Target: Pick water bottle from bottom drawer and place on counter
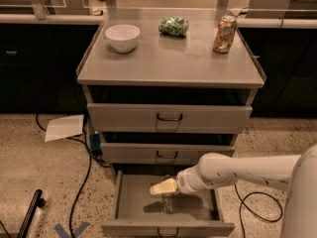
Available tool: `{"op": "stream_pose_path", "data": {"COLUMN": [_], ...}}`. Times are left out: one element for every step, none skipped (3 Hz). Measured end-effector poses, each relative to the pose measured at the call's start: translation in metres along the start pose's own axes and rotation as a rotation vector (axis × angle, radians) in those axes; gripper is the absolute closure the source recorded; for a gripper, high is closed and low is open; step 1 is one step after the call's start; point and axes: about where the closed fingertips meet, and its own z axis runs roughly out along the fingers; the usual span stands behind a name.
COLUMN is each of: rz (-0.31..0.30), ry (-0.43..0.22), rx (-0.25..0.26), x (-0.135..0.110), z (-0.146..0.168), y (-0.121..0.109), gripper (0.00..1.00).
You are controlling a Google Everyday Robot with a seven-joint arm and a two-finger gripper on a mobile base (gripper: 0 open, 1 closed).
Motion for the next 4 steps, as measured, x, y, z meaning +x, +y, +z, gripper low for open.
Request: {"op": "stream_pose_path", "data": {"rz": [0.000,0.007,0.013,0.024], "ry": [0.000,-0.013,-0.055,-0.009], "rx": [0.000,-0.045,-0.119,-0.147], "x": [0.000,-0.001,-0.012,-0.011], "z": [0.000,0.019,0.051,0.112], "y": [0.000,-0.016,-0.036,-0.053], "gripper": [0.00,0.00,0.00,0.00]}}
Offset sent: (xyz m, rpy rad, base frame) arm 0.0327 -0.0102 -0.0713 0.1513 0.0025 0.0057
